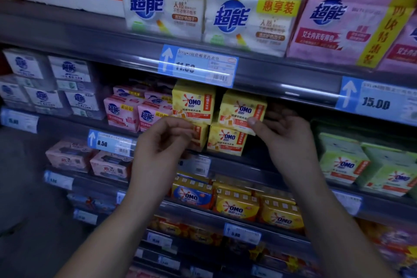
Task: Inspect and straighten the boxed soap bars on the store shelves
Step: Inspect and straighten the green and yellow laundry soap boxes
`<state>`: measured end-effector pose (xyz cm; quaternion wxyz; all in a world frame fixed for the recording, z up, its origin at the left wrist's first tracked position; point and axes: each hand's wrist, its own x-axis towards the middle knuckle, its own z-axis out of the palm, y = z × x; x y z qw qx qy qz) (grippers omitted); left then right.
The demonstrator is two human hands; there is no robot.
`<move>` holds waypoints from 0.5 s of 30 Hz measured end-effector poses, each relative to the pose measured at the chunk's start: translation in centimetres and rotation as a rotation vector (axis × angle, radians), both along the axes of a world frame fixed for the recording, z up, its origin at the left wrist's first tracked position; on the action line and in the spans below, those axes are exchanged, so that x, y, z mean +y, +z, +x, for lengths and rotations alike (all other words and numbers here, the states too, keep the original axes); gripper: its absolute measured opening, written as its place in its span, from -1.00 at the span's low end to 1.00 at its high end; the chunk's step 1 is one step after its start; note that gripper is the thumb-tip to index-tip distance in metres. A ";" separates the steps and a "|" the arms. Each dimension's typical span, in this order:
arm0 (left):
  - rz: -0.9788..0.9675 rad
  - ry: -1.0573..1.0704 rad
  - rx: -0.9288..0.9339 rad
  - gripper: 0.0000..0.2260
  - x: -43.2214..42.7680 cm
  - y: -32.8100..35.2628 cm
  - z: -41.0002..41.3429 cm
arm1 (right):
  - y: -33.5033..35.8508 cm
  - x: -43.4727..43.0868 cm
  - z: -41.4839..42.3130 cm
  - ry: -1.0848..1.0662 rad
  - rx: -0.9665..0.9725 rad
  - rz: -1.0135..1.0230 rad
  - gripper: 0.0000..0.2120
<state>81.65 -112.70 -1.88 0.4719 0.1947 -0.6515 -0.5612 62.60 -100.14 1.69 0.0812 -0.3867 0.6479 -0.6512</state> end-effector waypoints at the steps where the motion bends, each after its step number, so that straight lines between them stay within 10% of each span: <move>1: 0.000 0.022 0.005 -0.82 -0.4 0.0 0.0 | -0.2 0.0 0.0 0.009 -0.008 -0.006 -0.77; 9: -0.067 0.323 0.113 -0.90 -2.0 -0.3 -0.9 | -1.2 -0.8 0.5 -0.003 -0.006 -0.038 -0.74; 15: -0.133 0.229 -0.139 -0.50 -3.6 1.3 -0.6 | -1.5 -0.9 0.5 0.028 0.006 -0.025 -0.71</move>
